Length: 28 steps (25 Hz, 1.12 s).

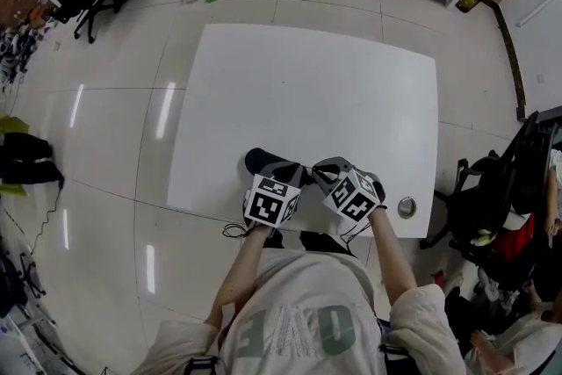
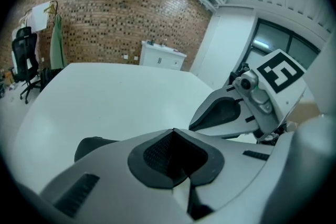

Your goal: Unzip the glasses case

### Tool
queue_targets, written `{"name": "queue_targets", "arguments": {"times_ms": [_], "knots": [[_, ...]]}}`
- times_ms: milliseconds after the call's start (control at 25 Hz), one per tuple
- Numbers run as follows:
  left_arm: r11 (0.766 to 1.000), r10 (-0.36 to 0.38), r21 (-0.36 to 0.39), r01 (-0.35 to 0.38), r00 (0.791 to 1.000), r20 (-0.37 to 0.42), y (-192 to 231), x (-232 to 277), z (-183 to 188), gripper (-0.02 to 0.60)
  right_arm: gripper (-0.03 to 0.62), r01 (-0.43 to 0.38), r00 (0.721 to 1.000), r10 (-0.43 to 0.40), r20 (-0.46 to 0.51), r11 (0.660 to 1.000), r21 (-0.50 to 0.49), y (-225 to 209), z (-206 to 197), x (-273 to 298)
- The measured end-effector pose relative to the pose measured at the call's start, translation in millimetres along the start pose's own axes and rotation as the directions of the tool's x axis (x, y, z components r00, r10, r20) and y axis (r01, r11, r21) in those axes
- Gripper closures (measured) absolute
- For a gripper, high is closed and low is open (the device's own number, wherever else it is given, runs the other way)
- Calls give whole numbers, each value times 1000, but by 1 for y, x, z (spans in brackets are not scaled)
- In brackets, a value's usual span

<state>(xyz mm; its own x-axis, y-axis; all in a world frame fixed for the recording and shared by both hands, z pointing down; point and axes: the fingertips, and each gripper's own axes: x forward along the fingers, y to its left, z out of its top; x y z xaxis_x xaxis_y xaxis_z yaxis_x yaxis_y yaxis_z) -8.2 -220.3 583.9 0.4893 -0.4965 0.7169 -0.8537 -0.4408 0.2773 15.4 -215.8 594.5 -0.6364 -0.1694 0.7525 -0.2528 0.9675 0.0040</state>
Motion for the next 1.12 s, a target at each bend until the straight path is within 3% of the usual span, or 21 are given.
{"name": "queue_targets", "arguments": {"times_ms": [80,120,160,200,280,400,440,520,560,600,640,680,880,1120], "knots": [[1000,1,-7,0,996,90,0,-8,7,577,591,95,988,-114,105,982,164,-12,10,-23],[999,-1,-47,10,983,184,1,-17,15,577,592,148,971,-190,148,955,255,-19,14,-36],[994,-1,-107,35,953,302,3,-32,25,577,592,196,945,-271,183,918,345,-25,17,-50],[983,3,-167,76,904,427,5,-51,36,577,592,235,912,-350,212,872,430,-29,19,-64],[958,14,-230,171,774,634,9,-95,55,575,592,262,840,-478,256,771,580,-26,22,-91],[933,-62,-162,322,584,809,10,-161,73,577,592,153,746,-562,356,666,731,2,33,-121],[906,-118,-121,406,515,849,5,-180,72,577,592,108,720,-577,386,643,758,17,33,-129],[810,-224,-33,585,361,905,-10,-216,56,577,592,73,672,-619,406,601,796,55,20,-146],[769,-258,10,639,296,920,-18,-232,44,577,592,82,653,-643,400,585,807,76,11,-156],[750,-284,47,660,256,924,-27,-248,29,577,592,99,638,-664,390,573,814,98,3,-165],[750,-304,76,657,240,922,-35,-264,12,577,592,118,623,-682,382,565,817,123,-2,-173],[758,-322,99,645,237,917,-42,-281,-6,577,592,135,609,-698,377,559,818,149,-4,-180],[807,-324,138,574,236,916,-70,-376,-78,577,592,172,559,-742,369,539,824,264,7,-208],[861,-274,134,490,226,935,-124,-492,-194,577,592,186,519,-745,420,577,795,418,6,-252]]}}
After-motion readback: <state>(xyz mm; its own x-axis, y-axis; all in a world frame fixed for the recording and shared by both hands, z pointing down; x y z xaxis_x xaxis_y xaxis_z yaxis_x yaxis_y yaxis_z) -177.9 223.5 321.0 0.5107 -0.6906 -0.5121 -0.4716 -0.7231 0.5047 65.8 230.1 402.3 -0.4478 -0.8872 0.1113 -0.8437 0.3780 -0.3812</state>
